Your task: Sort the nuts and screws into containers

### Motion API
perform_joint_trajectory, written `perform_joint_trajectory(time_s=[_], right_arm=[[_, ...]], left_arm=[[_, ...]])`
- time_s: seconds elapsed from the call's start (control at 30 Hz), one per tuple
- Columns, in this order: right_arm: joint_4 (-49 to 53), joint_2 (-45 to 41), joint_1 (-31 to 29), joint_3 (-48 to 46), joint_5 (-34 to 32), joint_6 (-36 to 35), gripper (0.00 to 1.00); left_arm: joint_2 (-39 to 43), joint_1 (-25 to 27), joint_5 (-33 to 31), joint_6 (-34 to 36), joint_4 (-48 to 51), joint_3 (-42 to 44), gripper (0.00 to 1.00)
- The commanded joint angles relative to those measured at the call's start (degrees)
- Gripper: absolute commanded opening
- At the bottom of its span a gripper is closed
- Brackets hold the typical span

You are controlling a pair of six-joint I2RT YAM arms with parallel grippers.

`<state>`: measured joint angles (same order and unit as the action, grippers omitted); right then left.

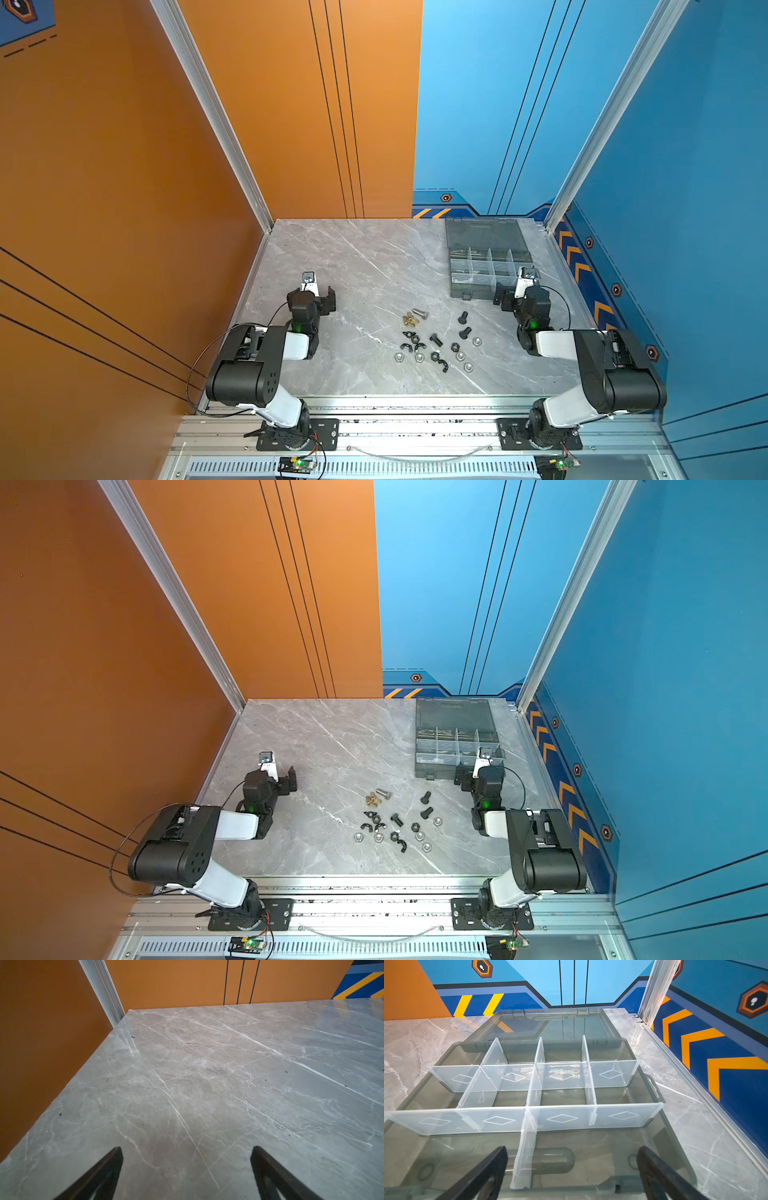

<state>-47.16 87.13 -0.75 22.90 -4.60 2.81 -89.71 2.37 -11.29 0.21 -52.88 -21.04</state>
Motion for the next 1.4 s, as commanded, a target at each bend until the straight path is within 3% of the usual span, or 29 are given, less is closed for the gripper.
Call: perform_joint_trajectory(time_s=[0.0, 1.2, 1.37], right_arm=[[-1.01, 0.49, -0.21, -0.40, -0.53, 0.27, 1.00], [-1.32, 0.27, -0.30, -0.57, 0.61, -0.18, 1.00], [9.99, -4.27, -0.92, 3.18, 1.21, -1.01, 1.00]], left_arm=[[0.17, -0.09, 1.30, 0.37, 0.19, -0.79, 0.98], [0.07, -0.21, 1.57, 0.30, 0.32, -0.88, 0.98], [0.29, -0.31, 1.91, 0.22, 0.59, -0.93, 0.98]])
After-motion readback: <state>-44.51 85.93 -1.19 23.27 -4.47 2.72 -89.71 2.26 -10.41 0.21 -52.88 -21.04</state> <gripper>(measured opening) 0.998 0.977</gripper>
